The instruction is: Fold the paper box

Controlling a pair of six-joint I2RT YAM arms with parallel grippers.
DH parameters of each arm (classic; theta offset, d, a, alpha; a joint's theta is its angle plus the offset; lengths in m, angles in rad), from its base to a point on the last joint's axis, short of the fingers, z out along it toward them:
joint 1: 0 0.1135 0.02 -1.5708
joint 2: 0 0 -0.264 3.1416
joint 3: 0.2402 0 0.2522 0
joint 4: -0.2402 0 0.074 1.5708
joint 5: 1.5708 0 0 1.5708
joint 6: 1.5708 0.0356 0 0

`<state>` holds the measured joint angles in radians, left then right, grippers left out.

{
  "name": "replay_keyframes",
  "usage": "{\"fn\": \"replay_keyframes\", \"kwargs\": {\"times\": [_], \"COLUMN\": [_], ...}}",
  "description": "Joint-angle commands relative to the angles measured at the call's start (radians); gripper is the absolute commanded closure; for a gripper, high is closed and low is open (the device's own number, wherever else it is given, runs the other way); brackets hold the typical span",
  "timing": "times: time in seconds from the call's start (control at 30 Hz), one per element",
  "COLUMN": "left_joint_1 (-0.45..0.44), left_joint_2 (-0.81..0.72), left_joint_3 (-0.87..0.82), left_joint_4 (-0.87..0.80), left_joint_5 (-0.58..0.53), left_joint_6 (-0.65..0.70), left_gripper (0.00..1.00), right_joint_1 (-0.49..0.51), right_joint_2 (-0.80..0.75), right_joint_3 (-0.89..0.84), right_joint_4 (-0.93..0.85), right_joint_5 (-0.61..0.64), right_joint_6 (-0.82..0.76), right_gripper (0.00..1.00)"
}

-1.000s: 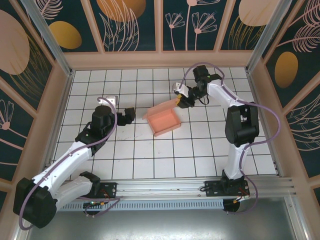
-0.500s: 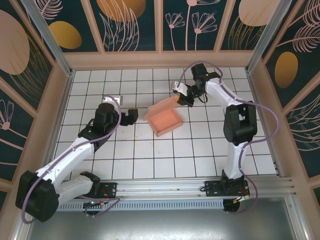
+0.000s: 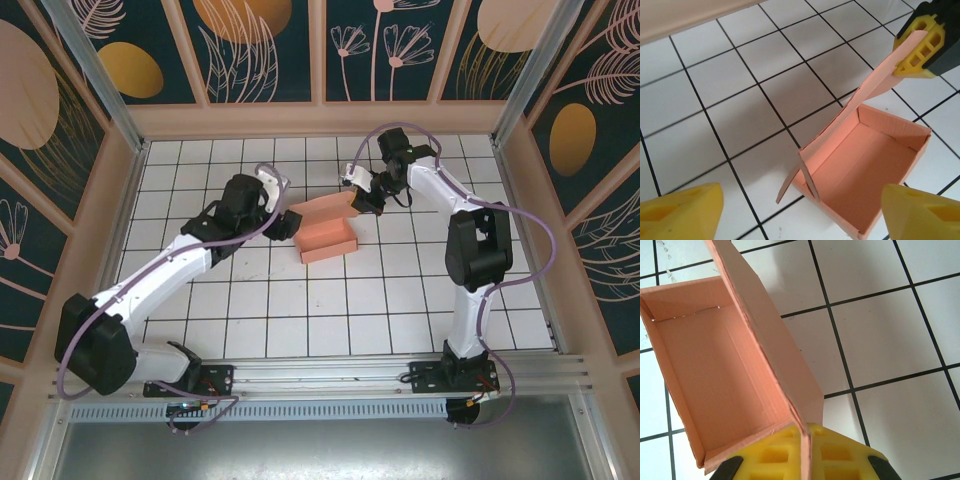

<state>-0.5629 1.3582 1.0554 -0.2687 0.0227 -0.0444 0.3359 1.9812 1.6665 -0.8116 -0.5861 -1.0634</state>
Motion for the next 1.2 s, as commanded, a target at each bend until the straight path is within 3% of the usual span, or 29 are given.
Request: {"fn": "replay_keyframes", "kwargs": {"times": [0.0, 0.23, 0.4, 0.63, 0.87, 1.03, 1.17], "left_joint_1": [0.000, 0.002, 0.003, 0.001, 0.002, 0.002, 0.001], "left_joint_2": [0.071, 0.187, 0.265, 0.300, 0.315, 0.314, 0.308], "left_joint_3": [0.098, 0.166, 0.234, 0.228, 0.213, 0.210, 0.206], "left_joint_4": [-0.143, -0.234, -0.275, -0.291, -0.309, -0.294, -0.273], "left_joint_5": [0.024, 0.005, 0.058, 0.049, 0.038, 0.032, 0.038], "left_joint_6": [0.077, 0.172, 0.193, 0.198, 0.194, 0.187, 0.184], "left_gripper": [0.24, 0.28, 0.38, 0.63, 0.66, 0.90, 1.00], "right_joint_1": [0.007, 0.002, -0.004, -0.009, -0.013, -0.014, -0.014], "right_joint_2": [-0.050, -0.066, -0.064, -0.062, -0.052, -0.051, -0.058], "right_joint_3": [-0.009, -0.011, 0.008, 0.013, 0.021, 0.025, 0.021], "right_joint_4": [-0.032, -0.029, -0.037, -0.034, -0.031, -0.032, -0.028], "right_joint_5": [0.025, 0.011, 0.011, 0.004, -0.001, -0.008, -0.006], "right_joint_6": [0.011, 0.007, 0.011, 0.012, 0.019, 0.022, 0.029], "right_gripper": [1.00, 1.00, 1.00, 1.00, 1.00, 1.00, 1.00]}}
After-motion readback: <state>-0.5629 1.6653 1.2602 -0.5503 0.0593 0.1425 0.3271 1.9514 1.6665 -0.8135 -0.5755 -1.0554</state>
